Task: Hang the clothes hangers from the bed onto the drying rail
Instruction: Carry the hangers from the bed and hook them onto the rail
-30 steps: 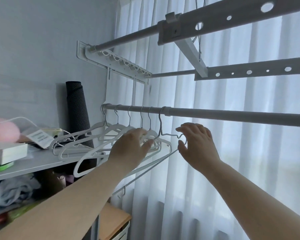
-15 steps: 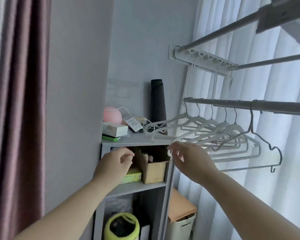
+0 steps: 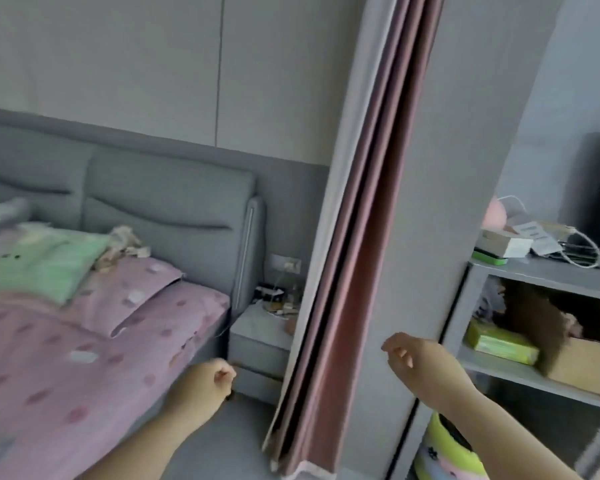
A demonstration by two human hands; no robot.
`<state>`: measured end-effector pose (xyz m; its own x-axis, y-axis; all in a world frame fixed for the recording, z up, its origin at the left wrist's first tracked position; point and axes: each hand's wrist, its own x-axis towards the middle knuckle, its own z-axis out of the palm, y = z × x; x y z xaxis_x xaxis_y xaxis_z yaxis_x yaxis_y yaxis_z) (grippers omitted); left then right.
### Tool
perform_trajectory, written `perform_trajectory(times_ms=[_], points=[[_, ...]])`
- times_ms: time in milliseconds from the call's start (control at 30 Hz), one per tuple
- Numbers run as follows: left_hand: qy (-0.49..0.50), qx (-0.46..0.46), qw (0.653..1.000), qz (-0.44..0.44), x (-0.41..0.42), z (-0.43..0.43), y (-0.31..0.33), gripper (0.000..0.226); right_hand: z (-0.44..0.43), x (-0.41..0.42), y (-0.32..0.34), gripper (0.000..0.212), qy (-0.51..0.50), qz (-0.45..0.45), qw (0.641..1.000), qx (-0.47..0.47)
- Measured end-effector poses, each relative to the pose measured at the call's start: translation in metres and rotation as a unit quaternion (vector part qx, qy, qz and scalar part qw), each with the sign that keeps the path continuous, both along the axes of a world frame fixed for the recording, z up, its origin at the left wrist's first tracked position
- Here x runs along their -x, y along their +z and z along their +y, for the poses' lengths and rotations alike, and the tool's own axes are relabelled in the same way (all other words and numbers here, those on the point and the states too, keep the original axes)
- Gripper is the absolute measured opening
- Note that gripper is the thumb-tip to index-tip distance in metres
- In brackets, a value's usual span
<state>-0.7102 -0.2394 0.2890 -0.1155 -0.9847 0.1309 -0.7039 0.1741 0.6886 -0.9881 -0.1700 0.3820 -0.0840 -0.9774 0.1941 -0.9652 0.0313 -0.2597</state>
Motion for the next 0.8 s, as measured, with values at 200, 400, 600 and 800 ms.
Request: perform_trajectory(times_ms=[200,400,600,800], points=[[0.175,-0.100,0.979,-0.038,-0.157,0.037,-0.053,0.030,-0.046,-0.140,-0.075,0.024,0.124,-0.024,0.988,-0.093],[0.272,-0.165,0.947,-0.047,-0.252,0.065,-0.113,0.024,-0.093,-0.257,-0.145,0.028,0.215,-0.031,0.957,-0.194],[0.362,-0.236,0.897,-0.088,-0.342,0.062,-0.148,0.027,-0.151,-0.368,-0.209,0.022,0.268,-0.040,0.921,-0.279],[0.415,-0.253,0.864,-0.128,-0.412,0.058,-0.171,0.027,-0.192,-0.471,-0.245,0.031,0.347,-0.008,0.878,-0.329]])
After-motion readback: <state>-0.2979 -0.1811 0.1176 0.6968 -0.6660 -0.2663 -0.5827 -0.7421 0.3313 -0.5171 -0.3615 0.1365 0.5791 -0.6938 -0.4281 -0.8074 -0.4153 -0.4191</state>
